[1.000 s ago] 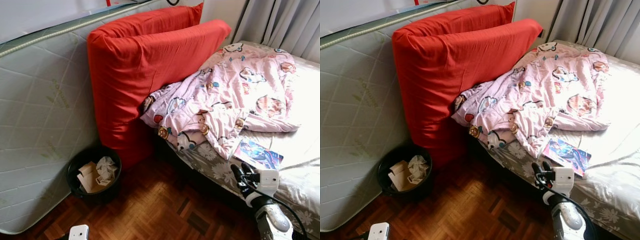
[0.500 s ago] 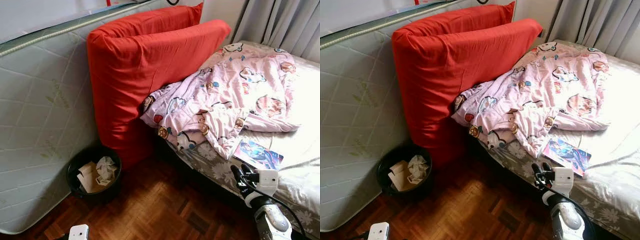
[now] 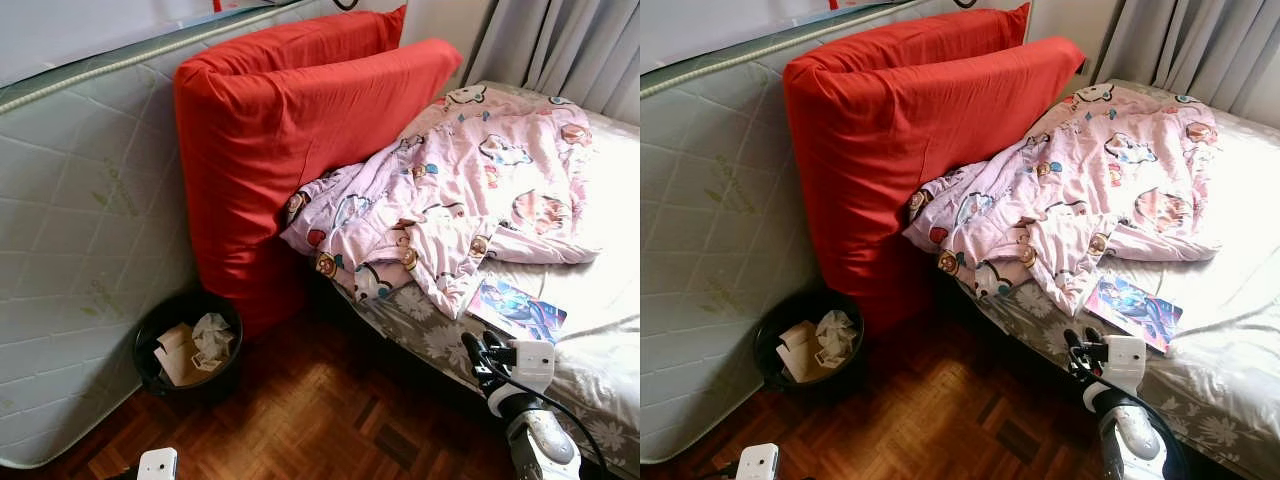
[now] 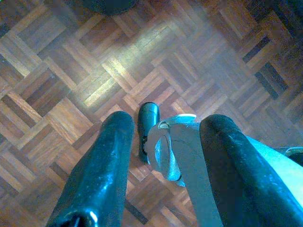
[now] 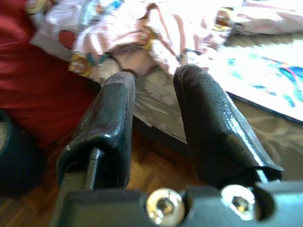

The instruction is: Clean up the room

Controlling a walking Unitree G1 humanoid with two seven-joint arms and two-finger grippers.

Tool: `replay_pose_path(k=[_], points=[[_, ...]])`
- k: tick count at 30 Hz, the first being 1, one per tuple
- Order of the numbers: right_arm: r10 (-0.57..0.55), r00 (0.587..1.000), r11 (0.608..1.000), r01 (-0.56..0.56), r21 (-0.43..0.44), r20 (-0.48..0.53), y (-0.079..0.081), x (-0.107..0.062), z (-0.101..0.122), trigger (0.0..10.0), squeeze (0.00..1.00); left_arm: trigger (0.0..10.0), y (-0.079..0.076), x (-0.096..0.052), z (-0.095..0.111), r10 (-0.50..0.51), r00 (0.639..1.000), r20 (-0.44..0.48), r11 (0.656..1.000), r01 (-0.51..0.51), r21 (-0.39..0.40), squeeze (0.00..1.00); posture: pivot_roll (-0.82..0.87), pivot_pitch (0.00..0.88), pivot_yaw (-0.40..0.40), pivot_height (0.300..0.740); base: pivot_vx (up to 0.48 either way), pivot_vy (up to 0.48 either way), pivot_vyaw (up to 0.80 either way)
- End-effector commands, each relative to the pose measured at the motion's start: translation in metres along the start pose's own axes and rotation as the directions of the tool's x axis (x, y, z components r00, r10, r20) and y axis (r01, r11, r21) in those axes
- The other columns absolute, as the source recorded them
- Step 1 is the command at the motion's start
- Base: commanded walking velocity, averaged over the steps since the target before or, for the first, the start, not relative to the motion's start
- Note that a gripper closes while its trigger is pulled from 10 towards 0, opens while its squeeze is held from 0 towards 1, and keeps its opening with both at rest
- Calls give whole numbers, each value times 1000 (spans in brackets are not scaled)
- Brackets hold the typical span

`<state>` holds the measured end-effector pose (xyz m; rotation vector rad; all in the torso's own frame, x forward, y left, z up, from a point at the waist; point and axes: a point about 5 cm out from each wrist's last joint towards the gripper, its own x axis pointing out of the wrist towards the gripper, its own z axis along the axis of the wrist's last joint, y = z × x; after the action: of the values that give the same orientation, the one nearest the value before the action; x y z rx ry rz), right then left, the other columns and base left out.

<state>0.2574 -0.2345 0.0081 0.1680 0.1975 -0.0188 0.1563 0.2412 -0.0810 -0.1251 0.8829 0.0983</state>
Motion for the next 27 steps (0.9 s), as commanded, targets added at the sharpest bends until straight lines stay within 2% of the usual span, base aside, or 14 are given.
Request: replay_pose_path(k=[1, 4, 25, 27], points=[[-52, 999, 999, 52, 12, -18, -7, -1, -2, 10000, 0, 10000, 0, -1, -5, 4, 1000, -13, 1000, -4, -4, 0, 83, 93, -90, 740, 0, 0, 0], [-78, 997, 996, 78, 33, -16, -10, -1, -1, 10000, 0, 10000, 0, -1, -5, 4, 1000, -13, 1000, -4, -3, 0, 82, 93, -89, 740, 0, 0, -800], [-60, 998, 998, 61, 12, -27, -8, 0, -2, 10000, 0, 10000, -1, -1, -4, -2, 1000, -12, 1000, 2, -3, 0, 82, 98, -93, 740, 0, 0, -800], [-62, 998, 998, 63, 9, -20, -7, 0, -1, 10000, 0, 10000, -1, -1, -4, -3, 1000, -12, 1000, 3, 1, 0, 82, 97, -93, 740, 0, 0, -256]])
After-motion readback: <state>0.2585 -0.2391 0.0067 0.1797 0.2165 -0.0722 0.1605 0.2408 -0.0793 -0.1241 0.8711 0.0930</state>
